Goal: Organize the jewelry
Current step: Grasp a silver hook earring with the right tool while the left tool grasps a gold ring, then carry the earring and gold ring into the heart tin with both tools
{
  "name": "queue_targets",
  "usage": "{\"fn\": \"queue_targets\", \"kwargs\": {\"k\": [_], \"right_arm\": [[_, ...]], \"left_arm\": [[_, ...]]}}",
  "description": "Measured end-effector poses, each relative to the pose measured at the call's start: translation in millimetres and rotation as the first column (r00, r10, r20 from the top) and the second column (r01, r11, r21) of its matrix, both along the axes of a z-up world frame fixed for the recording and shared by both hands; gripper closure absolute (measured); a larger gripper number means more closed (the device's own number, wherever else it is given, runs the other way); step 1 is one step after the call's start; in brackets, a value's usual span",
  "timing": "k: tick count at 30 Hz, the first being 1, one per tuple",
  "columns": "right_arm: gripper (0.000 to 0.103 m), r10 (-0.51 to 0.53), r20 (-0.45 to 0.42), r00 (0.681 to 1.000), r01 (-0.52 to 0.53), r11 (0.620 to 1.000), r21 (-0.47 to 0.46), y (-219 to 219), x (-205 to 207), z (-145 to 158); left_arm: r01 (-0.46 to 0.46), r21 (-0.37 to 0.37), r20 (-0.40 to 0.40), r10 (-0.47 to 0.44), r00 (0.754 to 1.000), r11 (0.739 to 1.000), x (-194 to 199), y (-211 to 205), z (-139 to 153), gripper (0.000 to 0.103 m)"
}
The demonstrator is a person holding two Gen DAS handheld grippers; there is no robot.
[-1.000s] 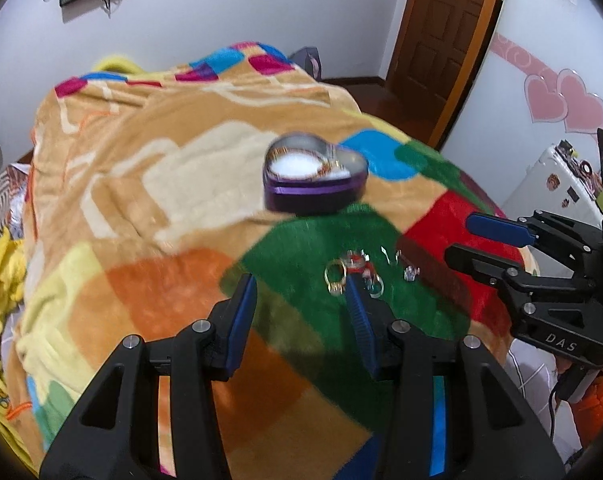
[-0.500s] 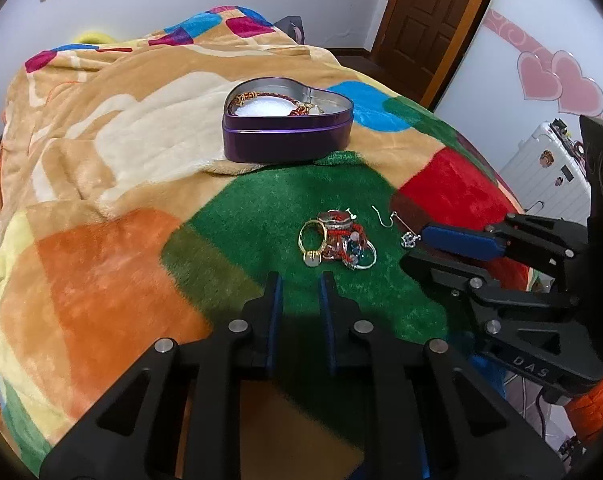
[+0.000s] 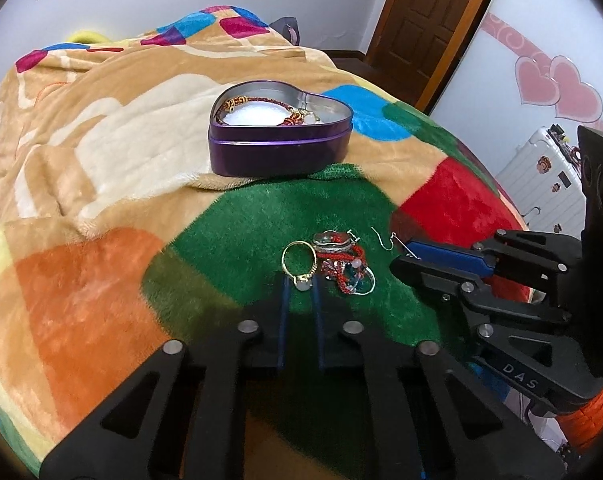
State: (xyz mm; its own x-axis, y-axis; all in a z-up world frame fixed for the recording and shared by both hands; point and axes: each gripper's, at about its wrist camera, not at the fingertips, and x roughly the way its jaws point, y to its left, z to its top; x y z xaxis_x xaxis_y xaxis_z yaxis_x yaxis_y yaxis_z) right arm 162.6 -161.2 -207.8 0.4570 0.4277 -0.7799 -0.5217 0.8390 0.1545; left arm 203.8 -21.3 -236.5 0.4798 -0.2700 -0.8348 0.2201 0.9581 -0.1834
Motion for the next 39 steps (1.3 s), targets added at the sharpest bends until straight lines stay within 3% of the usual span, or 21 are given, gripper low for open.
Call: {"fn": "queue_targets", "kwargs": {"k": [14, 39], "right_arm": [[0.093, -0.019, 0.047, 0.999, 0.018, 1.000, 0.017, -1.8, 1.6, 18.5], [0.093, -0.051, 0.253, 0.966, 0.030, 0.996, 0.089, 5.5, 15.0, 93.1]], "left_arm": [[-0.043, 0.006, 0.061, 0.042, 0.997, 0.999, -12.4, 7.5, 20.0, 0.096], [-0.087, -0.010, 0.249, 0.087, 0.965, 0.996, -7.1, 24.1, 93.7, 0.096]]}}
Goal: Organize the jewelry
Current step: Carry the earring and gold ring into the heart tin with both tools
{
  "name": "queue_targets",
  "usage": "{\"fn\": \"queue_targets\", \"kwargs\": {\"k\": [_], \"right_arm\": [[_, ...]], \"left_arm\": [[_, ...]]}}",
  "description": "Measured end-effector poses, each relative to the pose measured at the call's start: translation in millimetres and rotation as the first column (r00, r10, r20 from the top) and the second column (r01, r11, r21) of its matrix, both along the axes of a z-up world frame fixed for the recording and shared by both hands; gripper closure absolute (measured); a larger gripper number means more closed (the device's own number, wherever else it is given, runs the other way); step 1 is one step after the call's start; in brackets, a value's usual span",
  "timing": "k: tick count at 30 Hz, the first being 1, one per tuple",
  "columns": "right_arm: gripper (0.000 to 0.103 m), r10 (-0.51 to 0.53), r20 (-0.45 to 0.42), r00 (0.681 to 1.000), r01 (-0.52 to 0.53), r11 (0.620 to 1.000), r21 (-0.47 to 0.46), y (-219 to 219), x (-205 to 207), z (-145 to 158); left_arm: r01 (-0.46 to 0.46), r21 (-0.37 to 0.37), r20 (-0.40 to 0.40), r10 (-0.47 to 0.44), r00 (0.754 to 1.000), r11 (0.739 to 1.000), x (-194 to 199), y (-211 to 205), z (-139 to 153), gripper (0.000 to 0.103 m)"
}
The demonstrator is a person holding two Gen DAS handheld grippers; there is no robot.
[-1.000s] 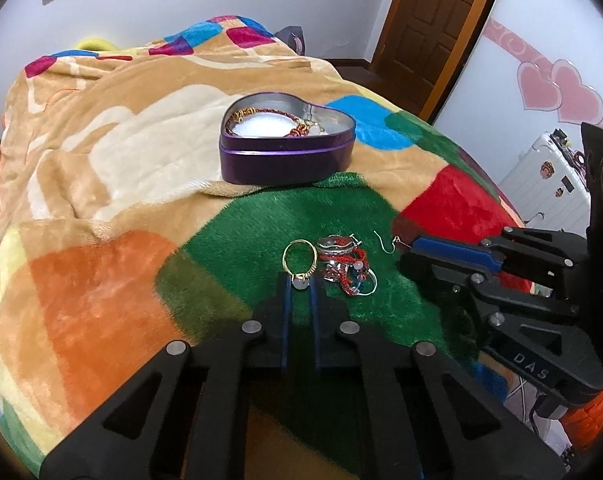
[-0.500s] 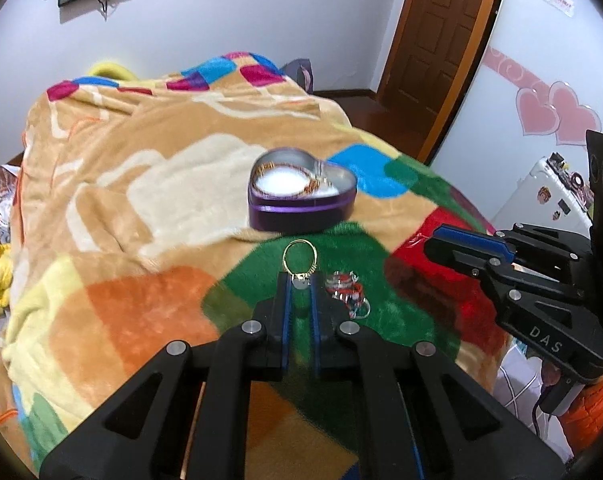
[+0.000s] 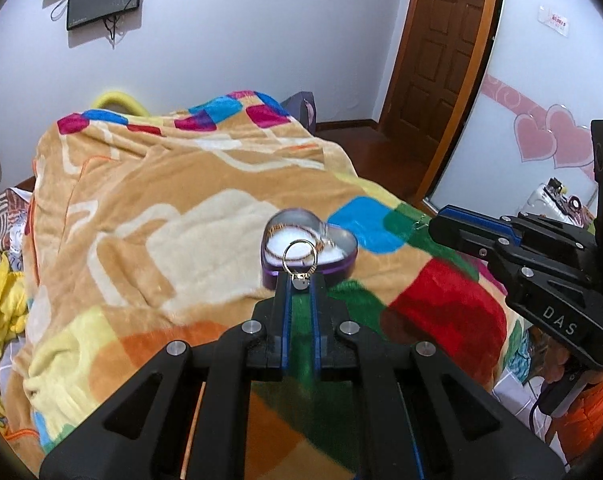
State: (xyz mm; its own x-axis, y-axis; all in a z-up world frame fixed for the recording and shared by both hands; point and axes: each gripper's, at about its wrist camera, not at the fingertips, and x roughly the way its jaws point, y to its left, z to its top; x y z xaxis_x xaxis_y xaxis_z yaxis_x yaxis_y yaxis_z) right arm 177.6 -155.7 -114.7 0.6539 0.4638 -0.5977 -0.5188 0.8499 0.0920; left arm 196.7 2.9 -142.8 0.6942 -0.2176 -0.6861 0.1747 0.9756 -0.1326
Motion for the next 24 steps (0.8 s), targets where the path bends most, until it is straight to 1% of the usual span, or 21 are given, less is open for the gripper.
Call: {"fn": "queue_targets", "kwargs": {"k": [8, 14, 18, 24], "right_arm": [[0.093, 0.015, 0.035, 0.999, -0.016, 1.000, 0.022, 8.9, 12.4, 9.2], [0.093, 0.026, 0.026, 0.999, -0.027, 0.999, 0.026, 16.3, 29.4, 5.5], [0.093, 0.032, 0.003, 0.999, -0.032, 0.999, 0.023, 20.7, 42.4, -1.7], [0.093, 0.055, -0.058, 0.997, -0.053, 0.998, 0.027, 25.8, 63.8, -16.1]], "left_arm": [[-0.005, 0.002, 0.023, 0.005, 1.000, 1.000, 19.7, 3.5, 6.4, 0.096], [-0.001, 0.012, 0.010, 0.001, 1.000, 1.000, 37.2, 4.3, -1.6, 0.096], [0.006, 0.011, -0.015, -0.006, 1.000, 1.000, 48.9, 4.0, -12.7, 0.096], [0.023, 0.005, -0.060, -0.022, 0.998, 1.000, 65.5, 2.3, -30.6, 0.096]]}}
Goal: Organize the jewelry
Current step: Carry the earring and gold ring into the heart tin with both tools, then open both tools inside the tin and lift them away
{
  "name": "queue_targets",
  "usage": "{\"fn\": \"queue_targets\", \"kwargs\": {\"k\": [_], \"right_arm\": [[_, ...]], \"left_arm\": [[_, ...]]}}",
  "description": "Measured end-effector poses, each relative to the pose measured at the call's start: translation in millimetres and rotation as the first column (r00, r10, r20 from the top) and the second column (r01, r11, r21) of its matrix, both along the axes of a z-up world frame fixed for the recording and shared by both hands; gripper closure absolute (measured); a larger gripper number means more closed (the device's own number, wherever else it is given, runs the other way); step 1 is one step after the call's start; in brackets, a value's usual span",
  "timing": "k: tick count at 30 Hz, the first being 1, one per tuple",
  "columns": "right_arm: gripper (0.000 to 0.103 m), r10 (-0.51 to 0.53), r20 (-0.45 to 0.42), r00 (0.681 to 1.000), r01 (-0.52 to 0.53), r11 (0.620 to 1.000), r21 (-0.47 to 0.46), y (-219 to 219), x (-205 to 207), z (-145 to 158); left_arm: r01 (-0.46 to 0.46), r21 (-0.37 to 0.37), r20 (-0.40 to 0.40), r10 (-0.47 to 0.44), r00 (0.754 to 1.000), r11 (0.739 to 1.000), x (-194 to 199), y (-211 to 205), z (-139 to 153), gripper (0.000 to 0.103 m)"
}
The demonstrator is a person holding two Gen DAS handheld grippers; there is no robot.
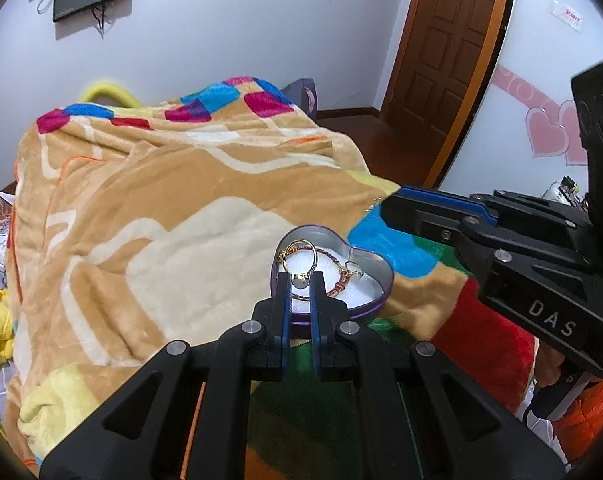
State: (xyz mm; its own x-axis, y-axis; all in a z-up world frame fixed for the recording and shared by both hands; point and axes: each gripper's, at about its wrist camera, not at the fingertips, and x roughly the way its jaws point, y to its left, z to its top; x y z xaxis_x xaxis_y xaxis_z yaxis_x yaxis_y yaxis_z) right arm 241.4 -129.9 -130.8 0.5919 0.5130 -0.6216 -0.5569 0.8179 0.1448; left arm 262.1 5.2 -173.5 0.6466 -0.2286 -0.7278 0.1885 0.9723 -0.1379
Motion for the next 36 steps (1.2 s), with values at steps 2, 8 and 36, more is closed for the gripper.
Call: {"fn": "queue_targets", "kwargs": {"k": [2, 8, 36], "right_arm": [[0.093, 0.009, -0.020, 1.000, -0.009, 1.000, -0.002, 2.3, 6.9, -4.8], [0.093, 0.032, -0.070, 0.997, -0.033, 0.999, -0.023, 8.9, 21.5, -20.6], [0.092, 0.068, -0.166, 0.984, -0.082, 0.994, -0.075, 9.9, 32.1, -27.7]], "left_arm": [[0.007, -0.002, -0.015, -0.007, 1.000, 1.000, 5.1, -0.4, -5.7, 0.096], [0.027, -0.003, -0.048, -0.027, 0.998, 1.000, 15.2, -2.8, -17.6, 0.096], [0.019, -0.002, -0.050, -0.019, 0.999, 1.000, 12.7, 4.0, -7.7, 0.096]]}}
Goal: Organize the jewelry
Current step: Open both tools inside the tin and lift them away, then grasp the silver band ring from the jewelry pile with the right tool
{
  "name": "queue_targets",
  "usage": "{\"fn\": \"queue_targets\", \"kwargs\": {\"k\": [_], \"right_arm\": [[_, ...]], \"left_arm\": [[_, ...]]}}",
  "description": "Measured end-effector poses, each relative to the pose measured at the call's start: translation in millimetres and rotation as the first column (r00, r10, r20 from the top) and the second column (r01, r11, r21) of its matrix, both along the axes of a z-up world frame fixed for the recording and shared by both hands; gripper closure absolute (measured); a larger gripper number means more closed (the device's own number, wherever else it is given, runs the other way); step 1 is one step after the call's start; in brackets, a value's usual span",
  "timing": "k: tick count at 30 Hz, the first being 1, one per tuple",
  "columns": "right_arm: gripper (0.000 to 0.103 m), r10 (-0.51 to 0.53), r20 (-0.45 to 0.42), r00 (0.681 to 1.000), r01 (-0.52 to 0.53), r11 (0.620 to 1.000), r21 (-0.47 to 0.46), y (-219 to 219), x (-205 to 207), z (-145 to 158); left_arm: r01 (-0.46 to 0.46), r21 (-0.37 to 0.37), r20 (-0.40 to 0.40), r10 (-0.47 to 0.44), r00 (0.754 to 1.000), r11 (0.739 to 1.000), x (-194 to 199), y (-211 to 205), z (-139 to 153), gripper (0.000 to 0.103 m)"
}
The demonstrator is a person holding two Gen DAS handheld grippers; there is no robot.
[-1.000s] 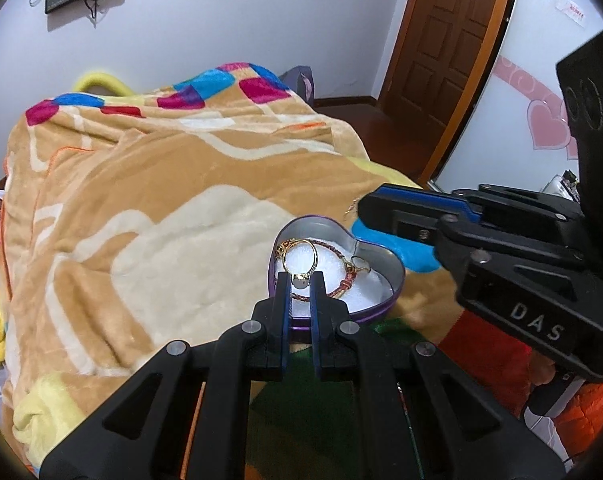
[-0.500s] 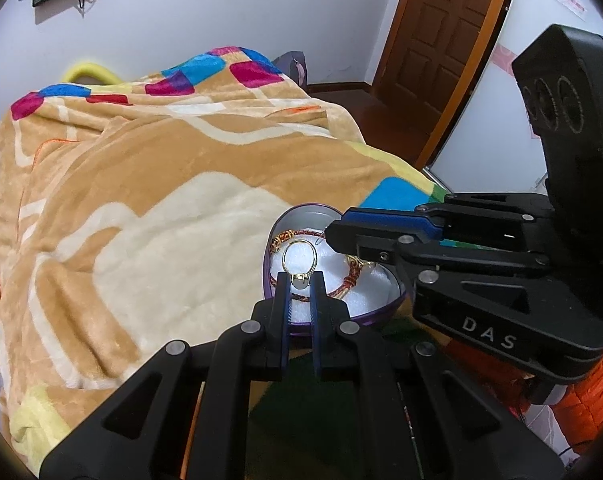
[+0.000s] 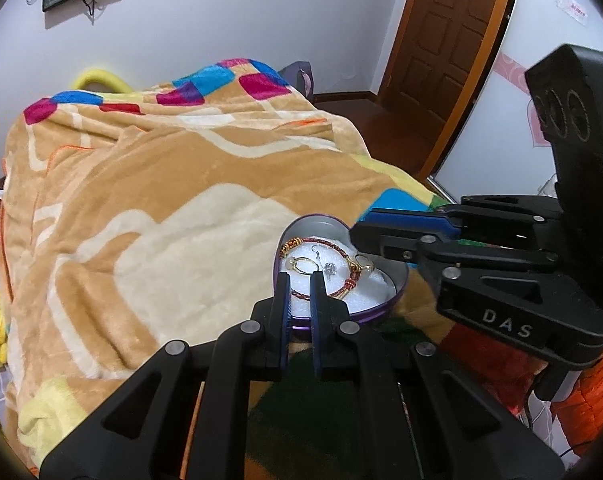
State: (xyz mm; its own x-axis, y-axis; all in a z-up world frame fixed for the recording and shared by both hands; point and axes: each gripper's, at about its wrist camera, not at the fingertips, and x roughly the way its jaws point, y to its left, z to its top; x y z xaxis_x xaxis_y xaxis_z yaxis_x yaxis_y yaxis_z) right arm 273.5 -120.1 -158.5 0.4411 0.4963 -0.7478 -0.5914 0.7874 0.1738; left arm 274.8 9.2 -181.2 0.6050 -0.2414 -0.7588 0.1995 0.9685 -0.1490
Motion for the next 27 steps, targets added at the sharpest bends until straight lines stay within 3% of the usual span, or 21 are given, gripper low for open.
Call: {"fn": "queue_targets", "kwargs": {"k": [10, 15, 19, 27], "right_arm": [[0.088, -0.035, 0.087, 0.996, 0.035, 0.999, 0.008, -12.9, -29.3, 31.6], [0.084, -0.060, 0.124, 0.990, 0.058, 0.998, 0.018, -20.4, -46.4, 42.4], [0.084, -0.078, 0.138, 0.987, 0.077, 0.997, 0.018, -25.3, -59.6, 44.2], [0.083, -0.081, 0.099, 0.992, 0.081, 0.997, 0.009, -29.0, -74.3, 31.5]], "left_arm": [[-0.014, 0.019, 0.042, 0.013, 0.999, 1.000, -25.1, -1.6, 27.8, 0.092], [-0.021, 0.028, 0.062, 0.020, 0.998, 0.999, -40.2, -2.3, 40.5, 0.079], [-0.023, 0.025, 0.065, 0.021, 0.998, 0.999, -51.5, -2.9, 46.0, 0.072], [-0.017, 0.039, 0.044, 0.015, 0.999, 0.999, -71.2, -5.5, 39.3, 0.070]]}}
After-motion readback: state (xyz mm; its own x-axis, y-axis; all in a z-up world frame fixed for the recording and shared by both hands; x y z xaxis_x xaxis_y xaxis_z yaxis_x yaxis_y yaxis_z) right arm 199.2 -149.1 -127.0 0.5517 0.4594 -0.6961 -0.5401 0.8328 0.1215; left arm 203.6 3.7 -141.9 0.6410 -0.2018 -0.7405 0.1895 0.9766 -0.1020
